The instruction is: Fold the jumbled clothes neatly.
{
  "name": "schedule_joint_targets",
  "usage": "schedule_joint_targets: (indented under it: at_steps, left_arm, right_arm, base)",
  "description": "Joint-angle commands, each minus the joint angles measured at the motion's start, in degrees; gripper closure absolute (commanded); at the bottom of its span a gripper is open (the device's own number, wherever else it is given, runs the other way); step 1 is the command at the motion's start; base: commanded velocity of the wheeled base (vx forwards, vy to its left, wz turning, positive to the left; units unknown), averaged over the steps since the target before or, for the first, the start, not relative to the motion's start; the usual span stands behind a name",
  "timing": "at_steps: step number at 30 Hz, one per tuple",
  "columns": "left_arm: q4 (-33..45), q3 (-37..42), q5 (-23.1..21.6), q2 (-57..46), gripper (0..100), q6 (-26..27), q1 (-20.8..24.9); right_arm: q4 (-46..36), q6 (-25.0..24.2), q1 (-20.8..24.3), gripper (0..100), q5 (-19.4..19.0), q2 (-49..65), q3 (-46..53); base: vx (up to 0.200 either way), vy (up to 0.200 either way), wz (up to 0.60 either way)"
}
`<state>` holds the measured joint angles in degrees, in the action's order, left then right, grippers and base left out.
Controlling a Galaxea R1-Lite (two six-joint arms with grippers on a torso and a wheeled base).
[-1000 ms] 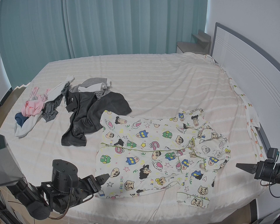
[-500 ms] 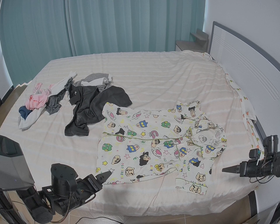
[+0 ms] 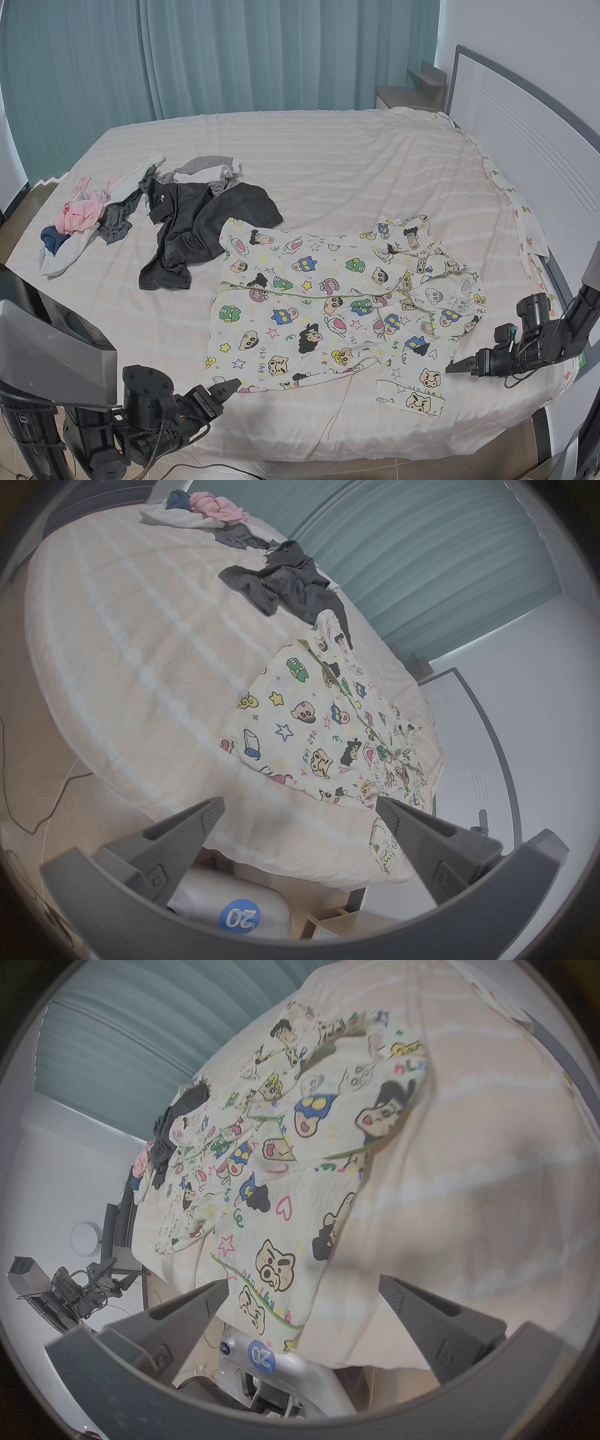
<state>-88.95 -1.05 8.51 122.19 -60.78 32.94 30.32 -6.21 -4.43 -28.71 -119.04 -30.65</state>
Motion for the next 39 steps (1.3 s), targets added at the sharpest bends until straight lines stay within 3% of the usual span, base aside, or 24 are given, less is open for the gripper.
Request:
schedule_joint_targets:
  at_steps: [1, 17, 26, 39]
  left_arm:
    - [-1.05, 1.05, -0.16, 1.48, 0, -0.21, -0.16]
    - [-1.05, 1.05, 0.1, 1.65, 0, -0.21, -0.16]
    - [-1.05, 1.05, 0.19, 1.65, 0, -0.21, -0.16]
    - [-1.05, 1.05, 0.28, 1.74, 0, -0.13, -0.16]
  right_arm:
    - [0.09, -0.39, 1.88, 0, 0.5, -4.97, -2.31]
    - [0.09, -0.91, 3.9, 0, 0.76, -5.85, -4.42]
    - [-0.26, -5.75, 3.63, 0, 0.58, 0.48, -3.63]
    - [0.09, -5.04, 6.18, 0, 0.58, -2.78, -0.03]
  base:
    - [0.0, 0.0, 0.0]
    - [0.0, 0.0, 0.0]
    - [0.0, 0.0, 0.0]
    - [0.0, 0.0, 0.0]
